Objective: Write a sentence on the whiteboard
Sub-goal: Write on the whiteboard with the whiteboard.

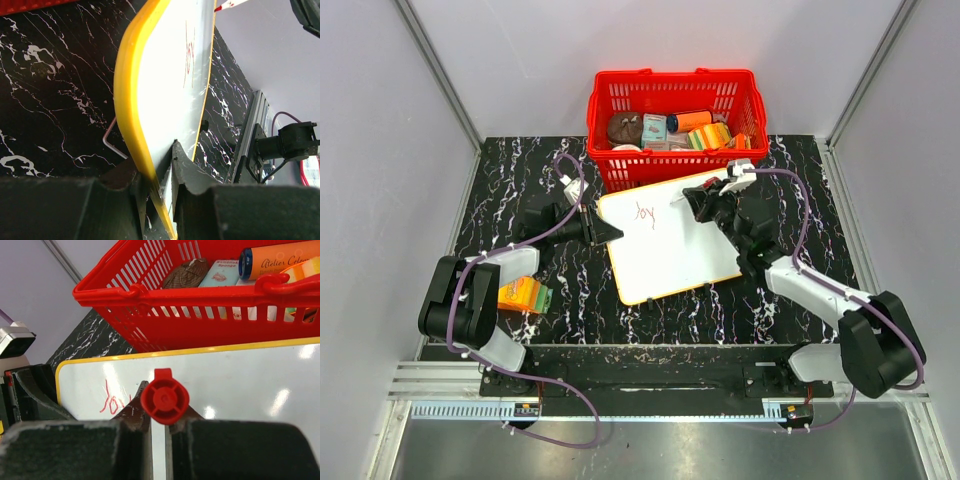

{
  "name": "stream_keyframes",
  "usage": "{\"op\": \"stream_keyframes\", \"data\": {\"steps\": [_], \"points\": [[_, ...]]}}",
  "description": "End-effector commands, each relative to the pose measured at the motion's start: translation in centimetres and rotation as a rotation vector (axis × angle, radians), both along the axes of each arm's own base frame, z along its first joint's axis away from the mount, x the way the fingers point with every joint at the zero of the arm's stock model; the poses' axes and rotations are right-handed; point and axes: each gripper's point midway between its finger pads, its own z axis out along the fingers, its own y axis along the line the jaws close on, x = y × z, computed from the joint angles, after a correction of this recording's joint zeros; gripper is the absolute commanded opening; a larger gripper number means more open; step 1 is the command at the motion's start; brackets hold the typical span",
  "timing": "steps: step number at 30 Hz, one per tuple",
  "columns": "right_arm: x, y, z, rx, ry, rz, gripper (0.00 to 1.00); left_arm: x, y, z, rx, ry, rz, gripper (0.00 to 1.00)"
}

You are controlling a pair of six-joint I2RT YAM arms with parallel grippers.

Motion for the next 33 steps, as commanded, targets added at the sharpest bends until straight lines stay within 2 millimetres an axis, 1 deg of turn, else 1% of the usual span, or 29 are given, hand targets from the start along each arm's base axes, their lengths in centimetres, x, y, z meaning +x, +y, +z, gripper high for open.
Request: {"op": "stream_keyframes", "data": {"steps": [1,4,14,19,26,31,33], "points": [[0.7,1.1,3.9,0.048,-0.101,0.036,0.0,1.2,0.7,-3.2,0.161,-0.099,0.04,0.0],[1.0,1.3,3.8,0.048,-0.095,0.038,0.0,1.2,0.7,-3.2,0.162,-0.098,0.04,0.0],[1.5,1.3,2.0,0.041,-0.057,0.022,0.0,1.1,0.6,-3.2,0.162,-0.099,0.038,0.0],[1.6,1.3,1.6,0.035,-0.046,0.019,0.0,1.1,0.6,-3.2,0.162,-0.099,0.038,0.0],[1.9,0.1,1.2,0.022,-0.036,-0.048,0.0,1.1,0.6,-3.2,0.163,-0.098,0.038,0.0],[2.0,-0.5,1.0,0.019,-0.033,-0.078,0.0,1.1,0.6,-3.3,0.163,-0.095,0.038,0.0],[2.0,-0.5,0.9,0.017,-0.029,-0.078,0.0,1.2,0.6,-3.3,0.163,-0.096,0.038,0.0]]}}
